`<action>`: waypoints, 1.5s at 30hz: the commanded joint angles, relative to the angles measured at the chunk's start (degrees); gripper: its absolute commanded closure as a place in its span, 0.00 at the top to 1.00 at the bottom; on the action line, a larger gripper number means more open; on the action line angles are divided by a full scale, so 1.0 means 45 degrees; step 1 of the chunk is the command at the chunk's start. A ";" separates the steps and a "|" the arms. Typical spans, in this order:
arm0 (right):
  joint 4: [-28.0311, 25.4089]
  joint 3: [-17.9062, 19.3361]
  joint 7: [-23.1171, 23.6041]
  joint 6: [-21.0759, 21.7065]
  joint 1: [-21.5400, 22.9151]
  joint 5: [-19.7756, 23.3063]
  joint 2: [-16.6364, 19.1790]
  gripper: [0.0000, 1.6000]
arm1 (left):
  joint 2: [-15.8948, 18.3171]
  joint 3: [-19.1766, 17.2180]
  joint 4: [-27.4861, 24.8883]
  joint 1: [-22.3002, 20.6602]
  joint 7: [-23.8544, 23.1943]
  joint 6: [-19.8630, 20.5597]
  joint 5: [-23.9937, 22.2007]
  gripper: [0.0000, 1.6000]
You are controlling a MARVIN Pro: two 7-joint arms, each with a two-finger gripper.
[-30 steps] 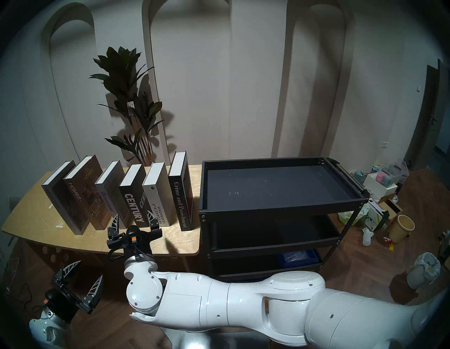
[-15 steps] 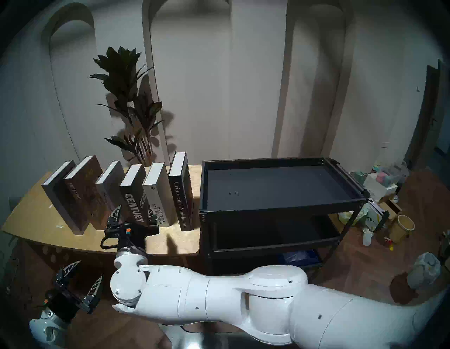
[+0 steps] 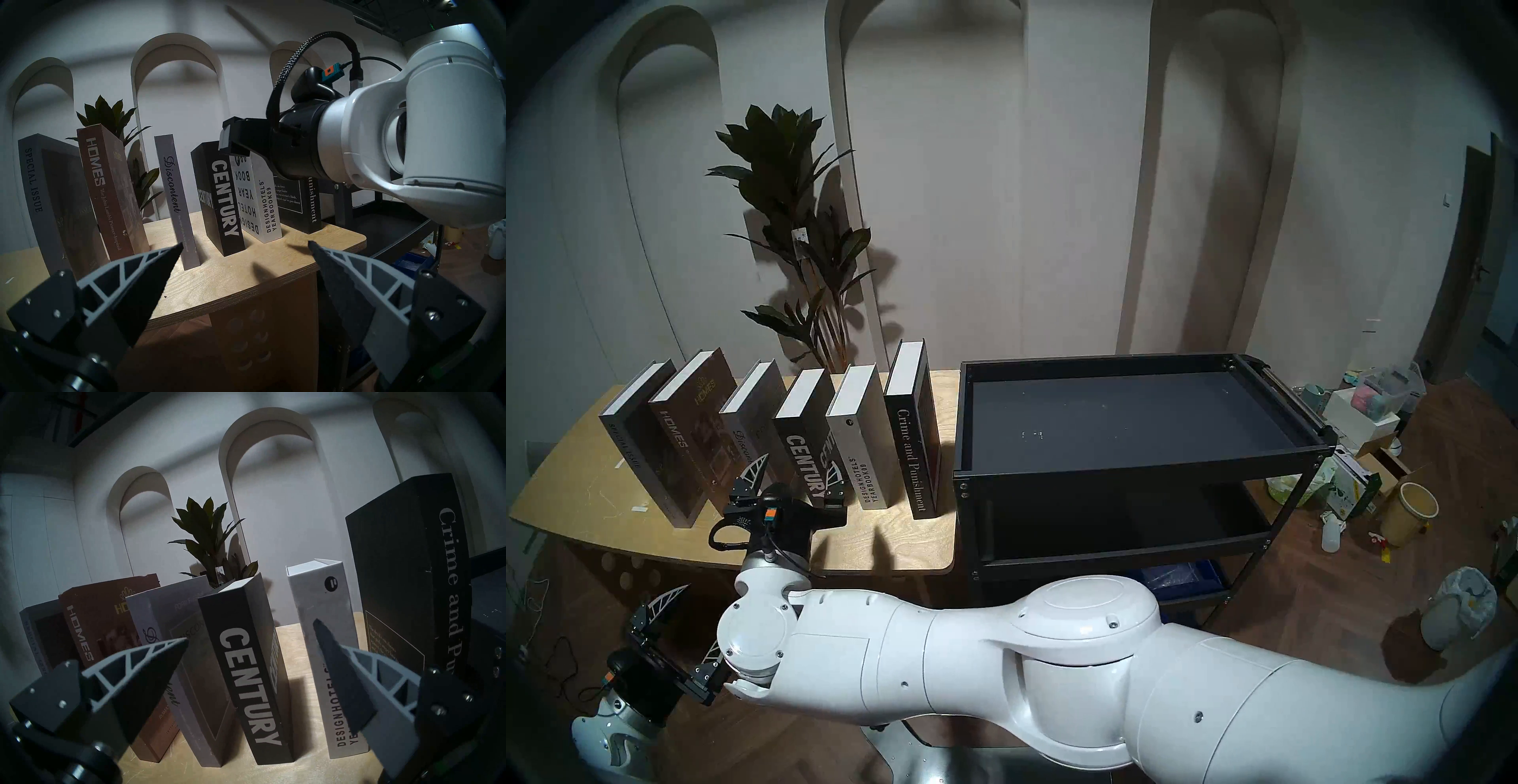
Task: Move the books from the display table onto the shelf, standing them upright with spines facing out and tallest at one end
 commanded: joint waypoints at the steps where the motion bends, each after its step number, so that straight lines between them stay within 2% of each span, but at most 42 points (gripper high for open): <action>1: 0.0342 -0.0426 -0.0532 -0.0373 0.0685 0.0356 -0.1054 1.00 | 0.0020 -0.0007 -0.0150 -0.0009 -0.0030 -0.0037 -0.0011 1.00; 17: 0.1657 -0.1360 -0.0393 -0.1186 0.1139 0.2176 -0.1247 1.00 | 0.0015 -0.0012 -0.0183 0.0005 -0.0044 -0.0041 -0.0013 1.00; 29: 0.2178 -0.1295 0.0267 -0.1681 0.1205 0.2943 -0.1247 1.00 | 0.0013 -0.0014 -0.0190 0.0008 -0.0050 -0.0040 -0.0014 1.00; 45: 0.2153 -0.0995 0.0994 -0.1916 0.1237 0.3340 -0.1247 1.00 | 0.0012 -0.0015 -0.0185 0.0004 -0.0055 -0.0039 -0.0014 1.00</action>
